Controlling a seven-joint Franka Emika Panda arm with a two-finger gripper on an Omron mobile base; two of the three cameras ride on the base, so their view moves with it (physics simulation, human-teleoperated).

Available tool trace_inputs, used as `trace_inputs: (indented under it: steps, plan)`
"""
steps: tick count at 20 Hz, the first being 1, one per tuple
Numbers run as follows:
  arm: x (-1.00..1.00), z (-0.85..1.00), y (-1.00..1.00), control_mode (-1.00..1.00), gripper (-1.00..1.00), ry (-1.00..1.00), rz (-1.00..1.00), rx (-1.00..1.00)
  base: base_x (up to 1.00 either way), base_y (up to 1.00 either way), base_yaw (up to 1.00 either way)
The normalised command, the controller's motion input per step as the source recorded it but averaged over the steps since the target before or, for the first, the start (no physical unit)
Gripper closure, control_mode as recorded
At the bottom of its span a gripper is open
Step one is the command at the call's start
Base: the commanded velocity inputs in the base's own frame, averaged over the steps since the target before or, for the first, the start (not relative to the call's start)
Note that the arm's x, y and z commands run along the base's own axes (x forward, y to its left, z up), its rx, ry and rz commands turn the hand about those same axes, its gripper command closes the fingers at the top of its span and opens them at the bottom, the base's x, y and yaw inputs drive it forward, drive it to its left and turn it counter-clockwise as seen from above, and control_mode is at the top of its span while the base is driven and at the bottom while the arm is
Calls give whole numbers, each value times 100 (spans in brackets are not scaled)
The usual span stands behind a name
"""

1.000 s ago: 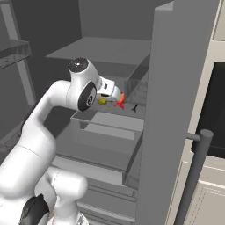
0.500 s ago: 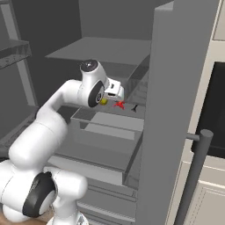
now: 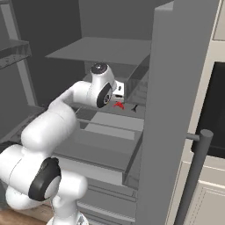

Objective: Place one lemon and one fish in each tupperware on the nearby counter, to pack two identical lunches.

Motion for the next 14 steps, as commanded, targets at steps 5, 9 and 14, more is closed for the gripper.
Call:
trace_inputs:
  steps: [5, 9, 14]
  plan:
    - [45, -24, 0, -100, -100, 0, 0, 0, 0, 0, 0]
    - [45, -25, 0, -100, -100, 0, 0, 0, 0, 0, 0]
    - [48, -22, -9, -100, -100, 0, 0, 0, 0, 0, 0]
